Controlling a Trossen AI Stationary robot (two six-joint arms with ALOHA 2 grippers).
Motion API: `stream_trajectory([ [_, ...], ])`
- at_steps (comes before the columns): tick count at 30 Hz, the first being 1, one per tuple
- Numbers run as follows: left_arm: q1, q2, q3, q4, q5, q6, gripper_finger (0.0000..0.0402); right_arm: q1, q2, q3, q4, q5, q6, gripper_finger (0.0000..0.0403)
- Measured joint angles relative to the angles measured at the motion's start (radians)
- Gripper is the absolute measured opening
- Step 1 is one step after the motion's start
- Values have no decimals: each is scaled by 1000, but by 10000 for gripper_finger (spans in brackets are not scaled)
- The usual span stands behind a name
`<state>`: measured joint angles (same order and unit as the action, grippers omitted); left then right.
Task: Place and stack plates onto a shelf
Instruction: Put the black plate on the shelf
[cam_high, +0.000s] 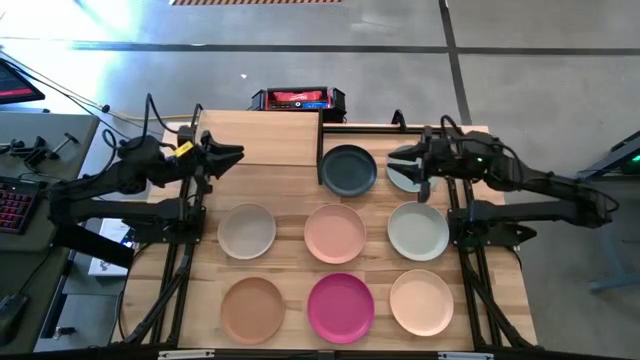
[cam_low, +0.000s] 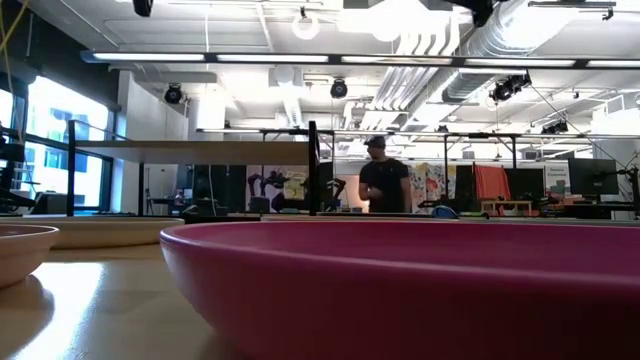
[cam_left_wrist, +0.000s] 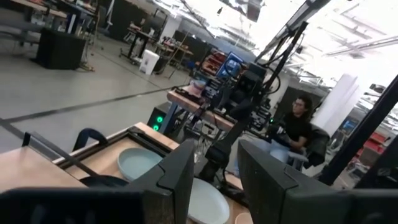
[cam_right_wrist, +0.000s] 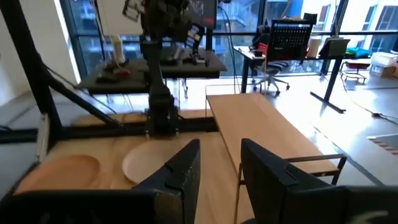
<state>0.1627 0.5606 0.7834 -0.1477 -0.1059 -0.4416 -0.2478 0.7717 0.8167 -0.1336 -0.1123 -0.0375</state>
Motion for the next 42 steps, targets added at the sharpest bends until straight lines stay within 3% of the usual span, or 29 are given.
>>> stream_trajectory([
  [5,0,22,0,-9,0,-3,113,0,72,9,2,59,-99,103],
  [16,0,64,0,-22,0,-45,113,-1,210,9,-174,32,-338,103],
  [42,0,205,0,-111,16,-56,113,-1,744,9,-176,30,-468,103],
])
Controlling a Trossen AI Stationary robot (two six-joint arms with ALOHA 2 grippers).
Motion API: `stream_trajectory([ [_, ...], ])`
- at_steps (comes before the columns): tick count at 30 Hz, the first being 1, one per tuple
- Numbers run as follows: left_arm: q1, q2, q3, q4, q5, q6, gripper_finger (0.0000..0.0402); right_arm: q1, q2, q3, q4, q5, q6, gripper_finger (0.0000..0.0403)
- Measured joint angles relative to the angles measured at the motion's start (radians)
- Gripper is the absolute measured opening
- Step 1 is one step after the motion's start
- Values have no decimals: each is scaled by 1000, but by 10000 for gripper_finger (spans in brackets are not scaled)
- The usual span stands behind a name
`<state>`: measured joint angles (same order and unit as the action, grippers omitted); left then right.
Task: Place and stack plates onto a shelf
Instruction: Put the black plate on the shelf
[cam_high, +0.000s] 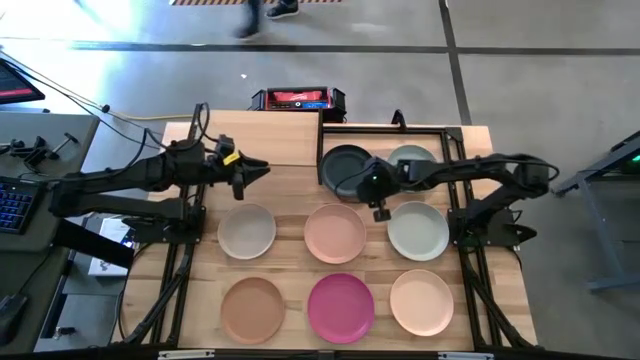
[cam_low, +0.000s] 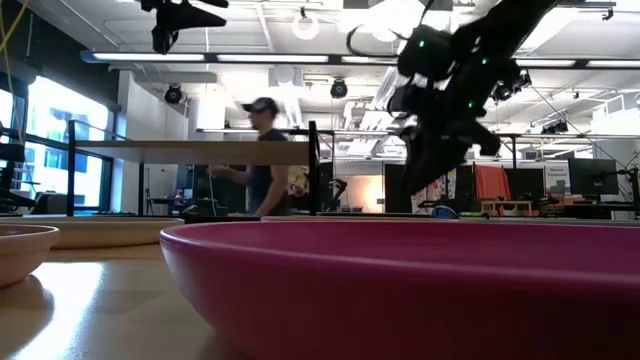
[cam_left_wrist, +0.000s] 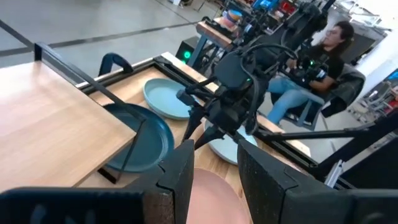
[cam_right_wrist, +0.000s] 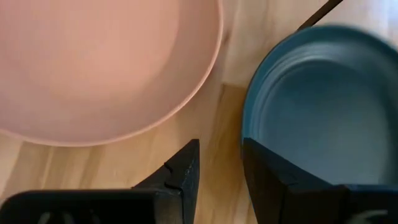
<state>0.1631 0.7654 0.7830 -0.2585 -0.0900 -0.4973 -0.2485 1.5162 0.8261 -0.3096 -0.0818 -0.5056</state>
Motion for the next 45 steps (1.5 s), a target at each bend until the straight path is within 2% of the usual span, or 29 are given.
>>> stream_trajectory([
  [9,0,54,0,-8,2,-17,113,0,91,0,44,63,-1,103],
  [23,0,107,0,-8,4,-23,113,0,98,0,81,100,-1,103],
  [28,0,113,0,-7,4,-23,113,-7,98,0,100,145,-3,103],
  [45,0,116,0,-8,5,-19,113,-55,115,0,96,76,0,103],
])
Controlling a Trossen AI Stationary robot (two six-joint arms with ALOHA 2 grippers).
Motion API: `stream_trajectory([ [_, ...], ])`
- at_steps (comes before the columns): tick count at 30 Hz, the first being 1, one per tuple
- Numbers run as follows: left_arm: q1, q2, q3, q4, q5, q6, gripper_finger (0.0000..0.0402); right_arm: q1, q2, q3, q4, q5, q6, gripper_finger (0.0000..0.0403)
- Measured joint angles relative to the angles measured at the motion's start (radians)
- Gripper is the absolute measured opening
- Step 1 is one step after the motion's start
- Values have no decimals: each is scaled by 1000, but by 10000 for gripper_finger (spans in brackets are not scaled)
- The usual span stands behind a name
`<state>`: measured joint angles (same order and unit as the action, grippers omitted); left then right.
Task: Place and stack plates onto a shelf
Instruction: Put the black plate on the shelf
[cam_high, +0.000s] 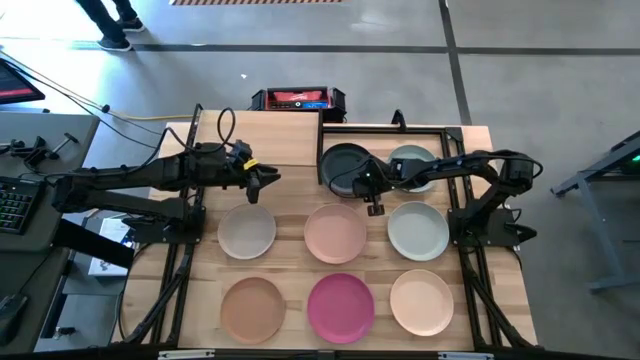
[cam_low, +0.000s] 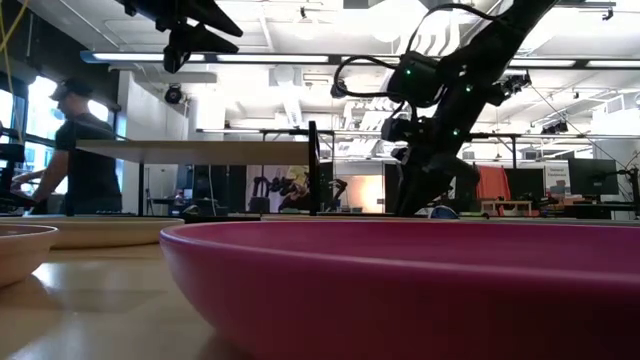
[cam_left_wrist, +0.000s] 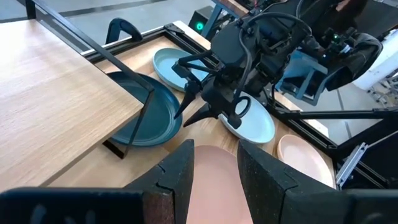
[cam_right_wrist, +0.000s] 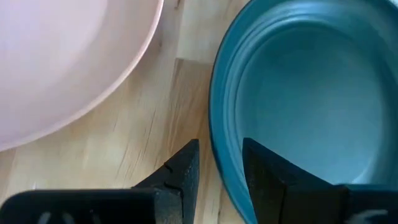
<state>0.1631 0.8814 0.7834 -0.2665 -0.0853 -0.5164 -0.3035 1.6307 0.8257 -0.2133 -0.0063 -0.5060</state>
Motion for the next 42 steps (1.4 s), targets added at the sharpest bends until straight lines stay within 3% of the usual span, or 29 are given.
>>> stream_trajectory([
  [13,0,0,0,0,0,30,113,0,35,0,0,29,4,99],
  [22,0,0,0,0,0,31,113,0,35,0,1,32,8,7],
  [37,0,0,0,0,0,31,113,0,31,0,-3,32,9,1],
  [42,0,0,0,-3,-1,31,113,7,29,51,-77,64,9,0],
])
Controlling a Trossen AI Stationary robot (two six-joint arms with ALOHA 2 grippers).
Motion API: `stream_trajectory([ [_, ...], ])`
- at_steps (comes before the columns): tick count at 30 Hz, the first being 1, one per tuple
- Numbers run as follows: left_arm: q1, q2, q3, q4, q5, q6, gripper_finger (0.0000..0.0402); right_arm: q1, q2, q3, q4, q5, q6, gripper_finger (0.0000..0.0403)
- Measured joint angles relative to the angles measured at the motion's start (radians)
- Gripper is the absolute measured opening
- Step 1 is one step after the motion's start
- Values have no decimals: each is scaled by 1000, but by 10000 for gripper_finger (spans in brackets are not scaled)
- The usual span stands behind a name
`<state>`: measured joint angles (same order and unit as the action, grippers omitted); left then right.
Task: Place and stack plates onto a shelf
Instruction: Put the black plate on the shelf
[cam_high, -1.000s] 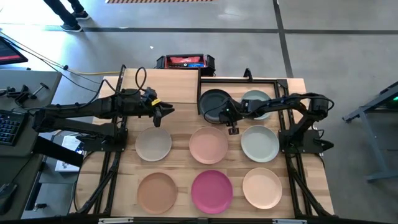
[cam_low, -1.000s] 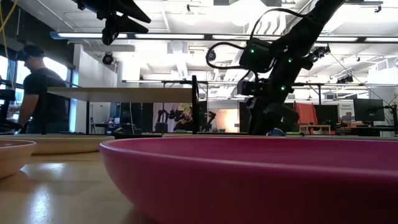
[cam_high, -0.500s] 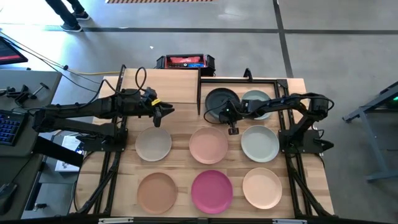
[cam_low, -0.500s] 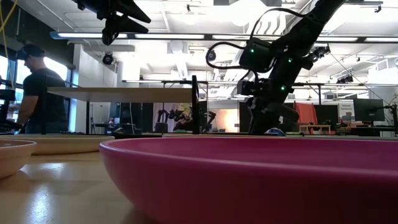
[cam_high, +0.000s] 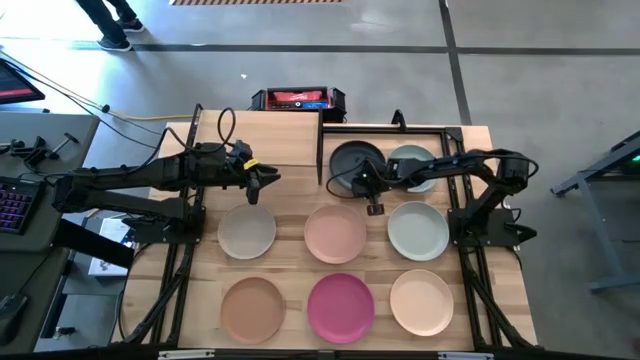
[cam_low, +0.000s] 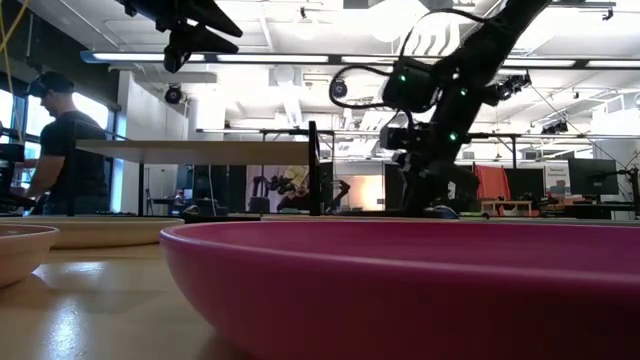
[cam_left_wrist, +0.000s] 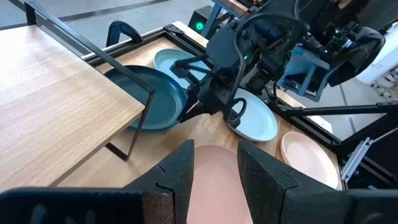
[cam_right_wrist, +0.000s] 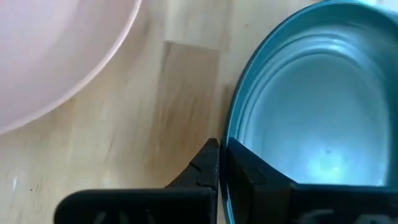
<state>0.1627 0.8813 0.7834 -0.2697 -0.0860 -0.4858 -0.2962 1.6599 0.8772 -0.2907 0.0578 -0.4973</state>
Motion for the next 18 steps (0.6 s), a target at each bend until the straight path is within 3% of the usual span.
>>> stream_trajectory([
  [13,0,5,-1,-82,0,1,113,1,-1,262,-320,96,52,0],
  [18,0,9,-1,-76,0,72,113,1,-1,338,-407,99,73,0],
])
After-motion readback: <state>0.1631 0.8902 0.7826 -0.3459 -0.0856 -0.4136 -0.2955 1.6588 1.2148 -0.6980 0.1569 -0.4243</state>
